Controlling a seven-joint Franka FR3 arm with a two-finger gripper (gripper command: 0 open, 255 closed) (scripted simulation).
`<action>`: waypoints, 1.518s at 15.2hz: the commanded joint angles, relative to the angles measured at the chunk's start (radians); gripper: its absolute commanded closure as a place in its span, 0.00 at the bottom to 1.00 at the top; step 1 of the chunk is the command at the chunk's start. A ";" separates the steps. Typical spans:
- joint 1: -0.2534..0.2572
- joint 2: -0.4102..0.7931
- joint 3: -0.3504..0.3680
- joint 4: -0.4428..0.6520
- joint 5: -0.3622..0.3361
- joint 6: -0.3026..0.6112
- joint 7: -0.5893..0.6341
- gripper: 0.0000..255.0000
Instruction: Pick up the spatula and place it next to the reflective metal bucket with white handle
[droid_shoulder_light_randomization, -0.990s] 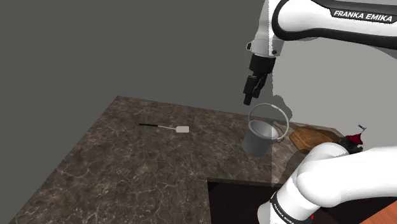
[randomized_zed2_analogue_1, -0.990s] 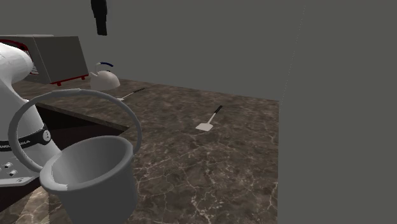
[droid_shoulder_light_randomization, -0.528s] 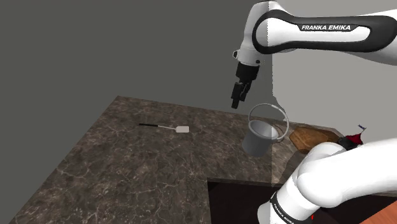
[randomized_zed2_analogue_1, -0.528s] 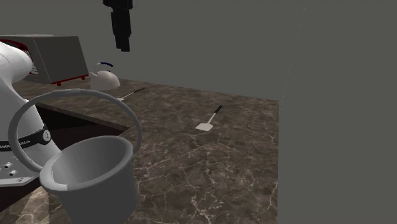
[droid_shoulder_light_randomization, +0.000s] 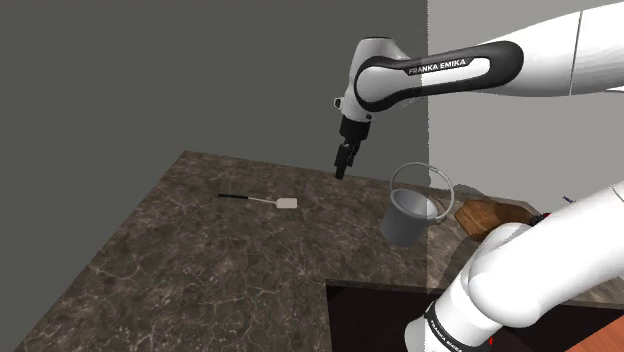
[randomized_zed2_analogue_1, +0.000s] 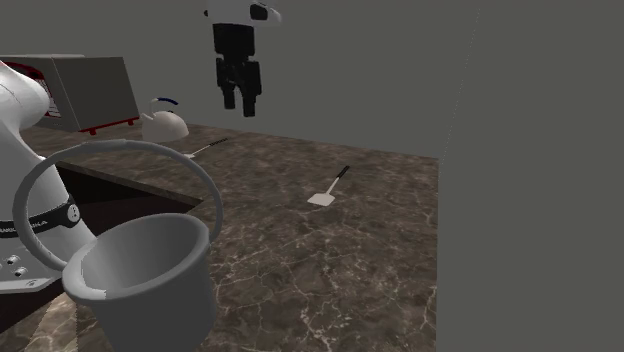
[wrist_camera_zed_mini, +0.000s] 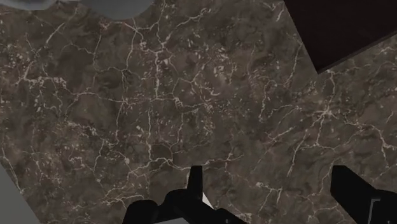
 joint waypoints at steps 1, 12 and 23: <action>0.006 0.079 -0.007 0.027 0.002 0.062 -0.037 0.00; 0.036 0.480 0.002 0.234 0.042 0.299 -0.212 0.00; 0.049 0.881 0.054 0.586 0.055 0.389 -0.352 0.00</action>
